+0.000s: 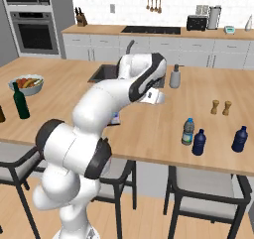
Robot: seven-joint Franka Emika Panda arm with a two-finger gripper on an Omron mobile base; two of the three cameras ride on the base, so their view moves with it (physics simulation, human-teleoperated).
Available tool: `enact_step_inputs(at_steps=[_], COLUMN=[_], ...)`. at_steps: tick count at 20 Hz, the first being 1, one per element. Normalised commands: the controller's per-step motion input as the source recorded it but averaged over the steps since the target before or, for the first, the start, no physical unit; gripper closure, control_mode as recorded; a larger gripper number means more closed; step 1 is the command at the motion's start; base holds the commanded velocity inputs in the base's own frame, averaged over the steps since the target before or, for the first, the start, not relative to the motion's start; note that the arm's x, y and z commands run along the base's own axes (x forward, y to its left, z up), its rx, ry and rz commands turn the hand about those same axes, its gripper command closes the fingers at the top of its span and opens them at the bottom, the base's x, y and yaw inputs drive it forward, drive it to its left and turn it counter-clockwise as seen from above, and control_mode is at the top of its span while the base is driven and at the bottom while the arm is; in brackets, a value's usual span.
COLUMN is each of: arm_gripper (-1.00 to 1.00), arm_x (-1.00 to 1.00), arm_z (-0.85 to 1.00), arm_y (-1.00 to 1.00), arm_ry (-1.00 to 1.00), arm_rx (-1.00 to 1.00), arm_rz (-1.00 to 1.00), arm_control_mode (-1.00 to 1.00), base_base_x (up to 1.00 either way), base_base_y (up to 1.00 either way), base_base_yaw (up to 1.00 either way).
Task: Move the plastic bottles in the middle to the plastics group, and the glass bottles in the middle to the glass group.
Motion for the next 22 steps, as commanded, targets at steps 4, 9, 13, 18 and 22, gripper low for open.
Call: enact_step_inputs(at_steps=[4,9,13,18,22], arm_gripper=[-1.00,-1.00,-1.00,-1.00,-1.00], arm_x=[-0.07,0.00,0.00,0.00,-0.13], arm_z=[0.37,0.30,0.28,0.33,0.09], arm_y=[0.71,0.83,0.49,0.41,0.28], arm_ry=[0.11,0.14,0.16,0.17,0.13], arm_rx=[0.01,0.00,0.00,0.00,-0.01], arm_rz=[0.39,0.24,0.08,0.08,0.11], arm_control_mode=[-1.00,-1.00,-1.00,-1.00,-1.00], base_base_x=[0.00,0.00,0.00,0.00,0.00], base_base_y=[0.00,0.00,0.00,0.00,0.00], base_base_yaw=[0.00,0.00,0.00,0.00,0.00])
